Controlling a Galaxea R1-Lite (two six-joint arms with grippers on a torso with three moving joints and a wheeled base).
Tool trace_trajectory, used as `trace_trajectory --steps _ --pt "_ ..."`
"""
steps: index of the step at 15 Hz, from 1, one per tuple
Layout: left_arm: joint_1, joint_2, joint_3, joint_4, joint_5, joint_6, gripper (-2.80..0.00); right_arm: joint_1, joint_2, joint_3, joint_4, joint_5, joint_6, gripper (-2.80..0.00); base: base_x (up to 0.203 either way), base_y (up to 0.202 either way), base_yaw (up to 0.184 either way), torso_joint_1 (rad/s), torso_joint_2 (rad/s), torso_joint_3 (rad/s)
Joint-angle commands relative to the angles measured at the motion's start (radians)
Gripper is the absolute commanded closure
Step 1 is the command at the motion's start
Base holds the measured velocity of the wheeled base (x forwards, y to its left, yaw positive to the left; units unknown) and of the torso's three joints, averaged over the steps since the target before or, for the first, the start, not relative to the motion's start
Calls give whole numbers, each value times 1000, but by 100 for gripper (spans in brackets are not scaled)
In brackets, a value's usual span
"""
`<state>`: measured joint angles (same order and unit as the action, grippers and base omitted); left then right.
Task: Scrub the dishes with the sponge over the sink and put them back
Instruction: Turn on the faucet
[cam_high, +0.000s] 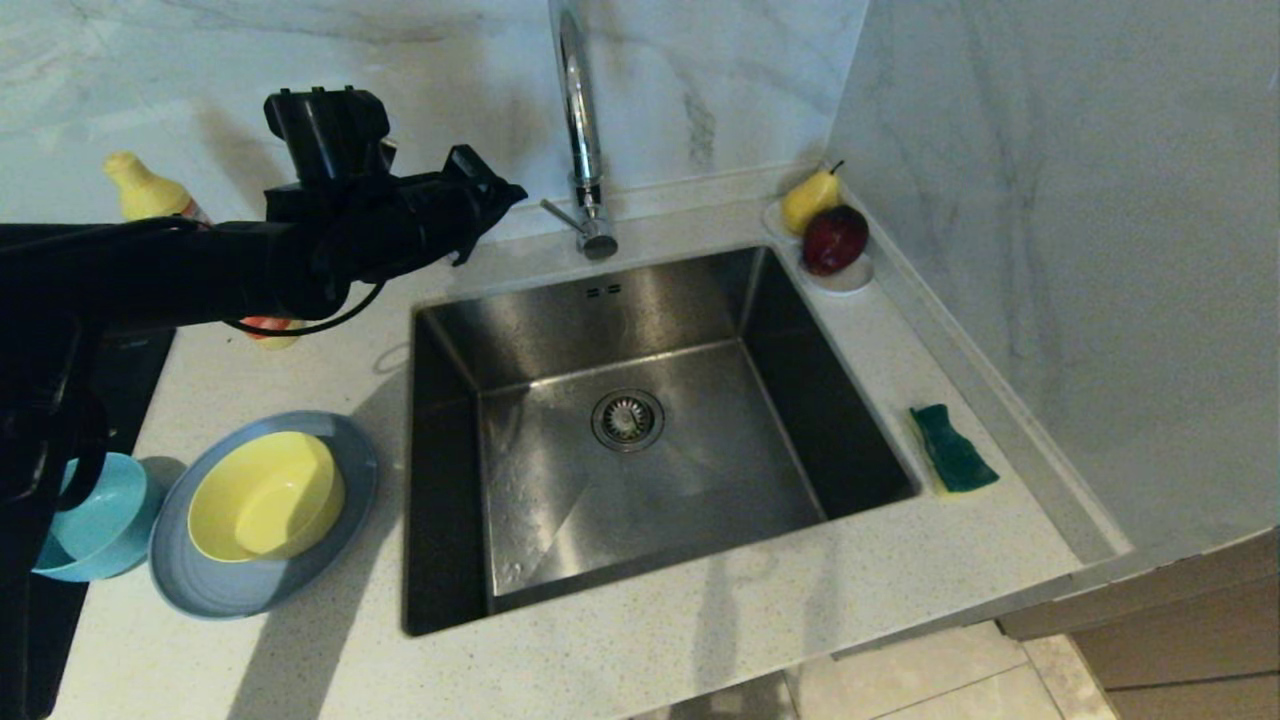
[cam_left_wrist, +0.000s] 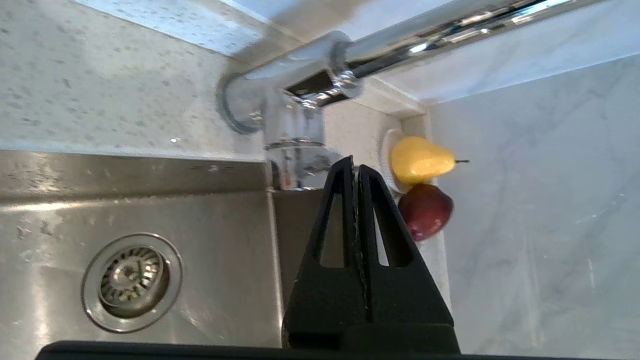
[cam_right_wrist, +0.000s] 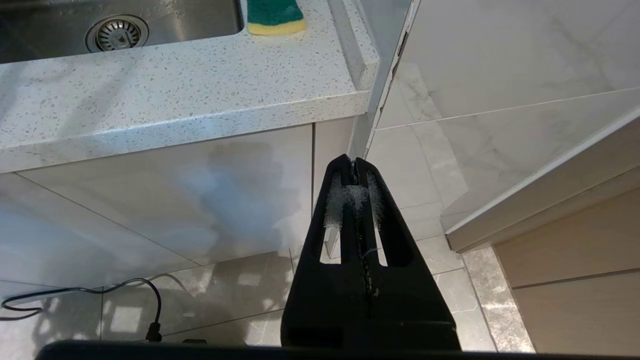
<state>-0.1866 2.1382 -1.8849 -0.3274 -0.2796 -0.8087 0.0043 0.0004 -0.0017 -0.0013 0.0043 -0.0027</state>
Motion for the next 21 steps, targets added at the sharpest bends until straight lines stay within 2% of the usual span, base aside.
trace_trajectory --steps 1,10,21 --pt "1 31 0 -50 -4 3 0 0 0 0 0 0 0 0 0 0 0 0 0 0" --pt "-1 73 -2 -166 -1 22 0 0 0 0 0 0 0 0 0 0 0 0 0 0" --pt "-1 103 -2 -188 0 26 0 0 0 0 0 0 0 0 0 0 0 0 0 0"
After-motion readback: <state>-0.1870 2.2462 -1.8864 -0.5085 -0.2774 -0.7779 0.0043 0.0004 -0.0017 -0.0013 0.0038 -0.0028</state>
